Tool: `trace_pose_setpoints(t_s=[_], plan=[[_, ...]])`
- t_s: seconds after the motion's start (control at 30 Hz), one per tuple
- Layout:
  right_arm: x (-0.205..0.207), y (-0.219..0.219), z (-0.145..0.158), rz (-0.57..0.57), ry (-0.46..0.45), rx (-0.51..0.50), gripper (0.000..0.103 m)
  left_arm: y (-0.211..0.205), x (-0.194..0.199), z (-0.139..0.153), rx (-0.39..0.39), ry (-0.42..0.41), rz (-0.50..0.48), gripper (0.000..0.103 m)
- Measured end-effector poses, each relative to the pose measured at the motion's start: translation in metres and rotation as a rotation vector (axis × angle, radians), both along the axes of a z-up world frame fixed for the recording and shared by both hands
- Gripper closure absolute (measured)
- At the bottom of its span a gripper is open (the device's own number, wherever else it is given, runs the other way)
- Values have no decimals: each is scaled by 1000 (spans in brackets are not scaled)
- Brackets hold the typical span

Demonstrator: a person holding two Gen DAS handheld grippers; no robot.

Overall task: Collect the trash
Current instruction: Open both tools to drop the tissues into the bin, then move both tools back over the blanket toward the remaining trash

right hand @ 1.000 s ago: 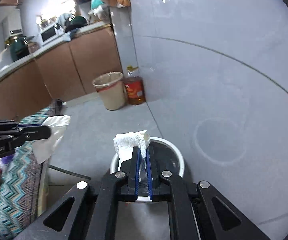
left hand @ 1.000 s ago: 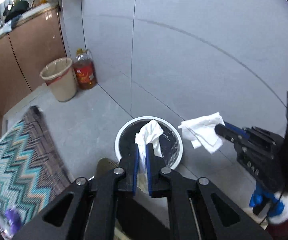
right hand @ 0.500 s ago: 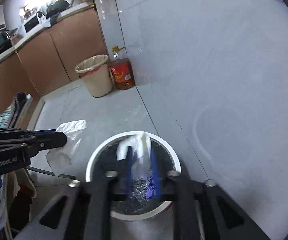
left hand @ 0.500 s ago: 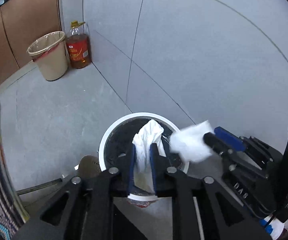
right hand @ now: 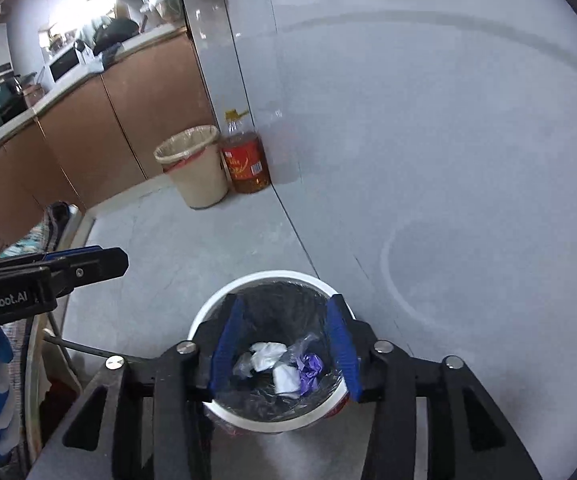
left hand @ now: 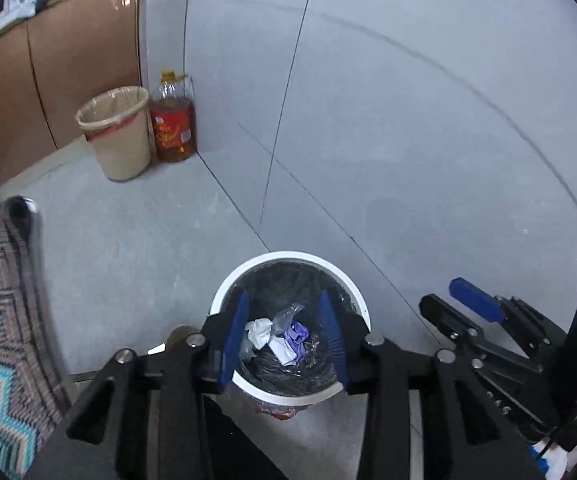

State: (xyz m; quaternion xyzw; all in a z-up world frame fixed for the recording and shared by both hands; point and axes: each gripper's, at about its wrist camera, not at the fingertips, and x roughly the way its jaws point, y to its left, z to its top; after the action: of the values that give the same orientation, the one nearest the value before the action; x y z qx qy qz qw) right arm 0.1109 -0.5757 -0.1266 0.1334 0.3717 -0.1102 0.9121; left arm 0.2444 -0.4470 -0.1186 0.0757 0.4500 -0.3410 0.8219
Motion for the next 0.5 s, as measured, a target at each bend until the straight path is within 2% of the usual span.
trace_pose_setpoints(t_s=[0.43, 0.5], plan=[[-89, 75, 103, 16, -177, -53, 40, 93, -98, 105, -119, -233, 46, 66], [-98, 88, 115, 23, -200, -66, 34, 112, -113, 119, -118, -268, 52, 66]])
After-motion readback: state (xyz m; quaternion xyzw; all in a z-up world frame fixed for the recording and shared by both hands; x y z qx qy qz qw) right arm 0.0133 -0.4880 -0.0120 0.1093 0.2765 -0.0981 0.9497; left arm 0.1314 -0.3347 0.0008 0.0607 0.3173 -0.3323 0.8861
